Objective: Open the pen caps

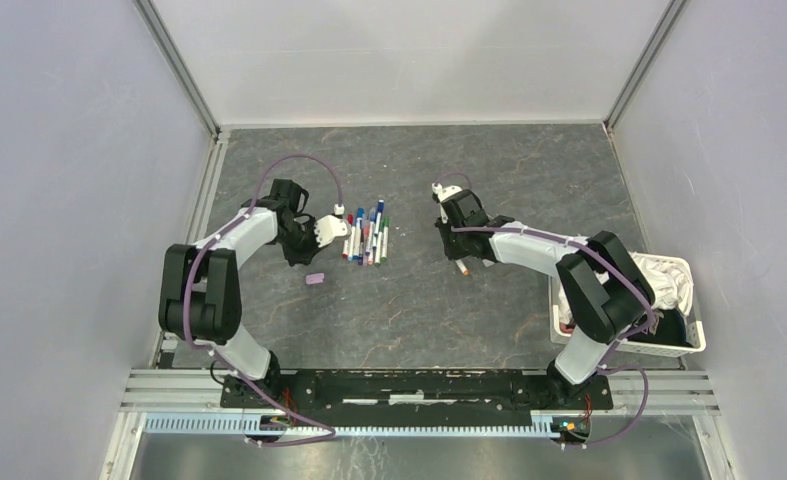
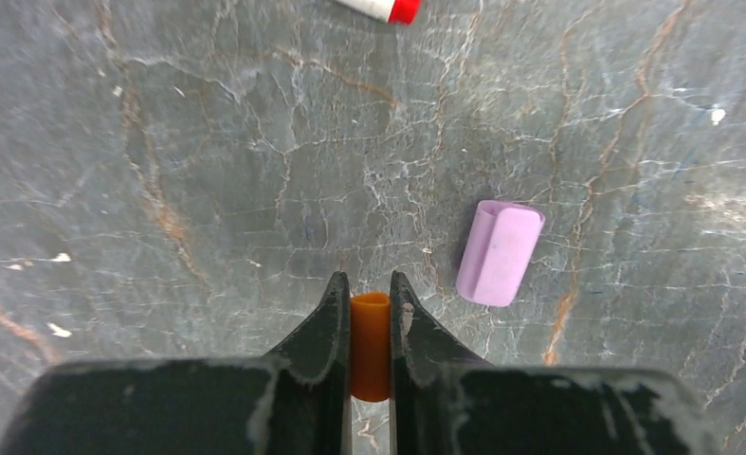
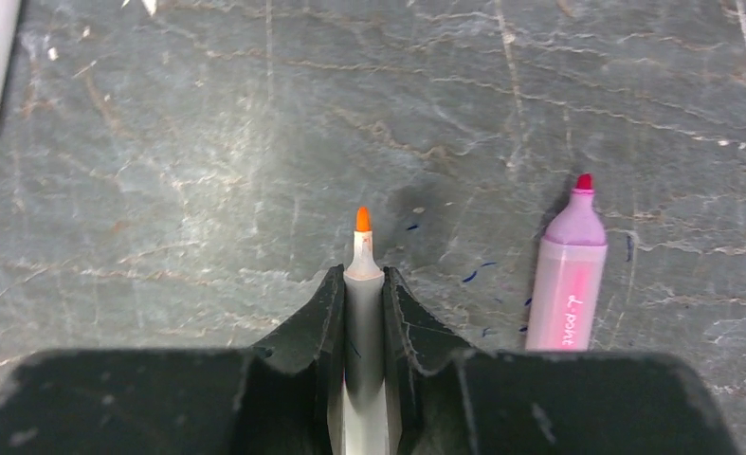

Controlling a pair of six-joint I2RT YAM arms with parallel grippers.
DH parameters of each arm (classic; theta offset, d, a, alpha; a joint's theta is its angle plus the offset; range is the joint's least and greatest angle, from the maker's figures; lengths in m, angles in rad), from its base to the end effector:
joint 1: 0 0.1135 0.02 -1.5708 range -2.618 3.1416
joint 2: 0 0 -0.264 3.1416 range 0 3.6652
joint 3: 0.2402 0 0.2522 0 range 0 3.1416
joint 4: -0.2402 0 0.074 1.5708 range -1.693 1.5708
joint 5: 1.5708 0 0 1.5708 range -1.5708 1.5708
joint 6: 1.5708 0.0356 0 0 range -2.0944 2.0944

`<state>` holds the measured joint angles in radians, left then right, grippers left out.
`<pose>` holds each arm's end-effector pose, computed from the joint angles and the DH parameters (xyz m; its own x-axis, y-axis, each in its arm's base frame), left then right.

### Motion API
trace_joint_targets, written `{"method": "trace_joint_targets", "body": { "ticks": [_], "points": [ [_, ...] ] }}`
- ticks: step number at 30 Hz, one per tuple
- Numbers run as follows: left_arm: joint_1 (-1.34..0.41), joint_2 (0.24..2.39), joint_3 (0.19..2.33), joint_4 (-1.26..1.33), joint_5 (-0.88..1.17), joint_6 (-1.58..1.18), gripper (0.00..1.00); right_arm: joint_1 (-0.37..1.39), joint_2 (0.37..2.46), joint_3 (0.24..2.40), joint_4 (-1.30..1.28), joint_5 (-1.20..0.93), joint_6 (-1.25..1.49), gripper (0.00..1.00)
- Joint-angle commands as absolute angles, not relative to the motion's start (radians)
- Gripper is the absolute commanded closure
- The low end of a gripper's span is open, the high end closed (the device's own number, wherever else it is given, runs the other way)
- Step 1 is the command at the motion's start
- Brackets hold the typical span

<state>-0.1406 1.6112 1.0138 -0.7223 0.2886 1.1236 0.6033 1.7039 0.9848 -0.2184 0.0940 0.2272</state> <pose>0.2895 -0.0512 0.1844 -0.2305 0.9056 -0.3560 0.9531 0.2838 0.1048 0.2849 0.1922 0.1707 -0.7637 -0.2538 -0.5936 -0.3562 0.9325 0.0596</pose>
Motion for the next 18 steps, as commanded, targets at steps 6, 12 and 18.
{"method": "trace_joint_targets", "body": {
  "ticks": [6,12,18],
  "points": [
    [-0.121,1.679,1.007,-0.675,0.315,1.033,0.76,0.596,1.761,0.981,-0.14,0.152,0.271,0.73],
    [-0.121,1.681,1.016,-0.711,0.351,1.037,0.69,0.592,1.762,0.958,-0.136,0.141,0.282,0.69],
    [-0.12,1.641,1.114,-0.789,0.394,1.017,0.47,0.59,1.72,0.972,-0.15,0.115,0.283,0.64]
  ]
}}
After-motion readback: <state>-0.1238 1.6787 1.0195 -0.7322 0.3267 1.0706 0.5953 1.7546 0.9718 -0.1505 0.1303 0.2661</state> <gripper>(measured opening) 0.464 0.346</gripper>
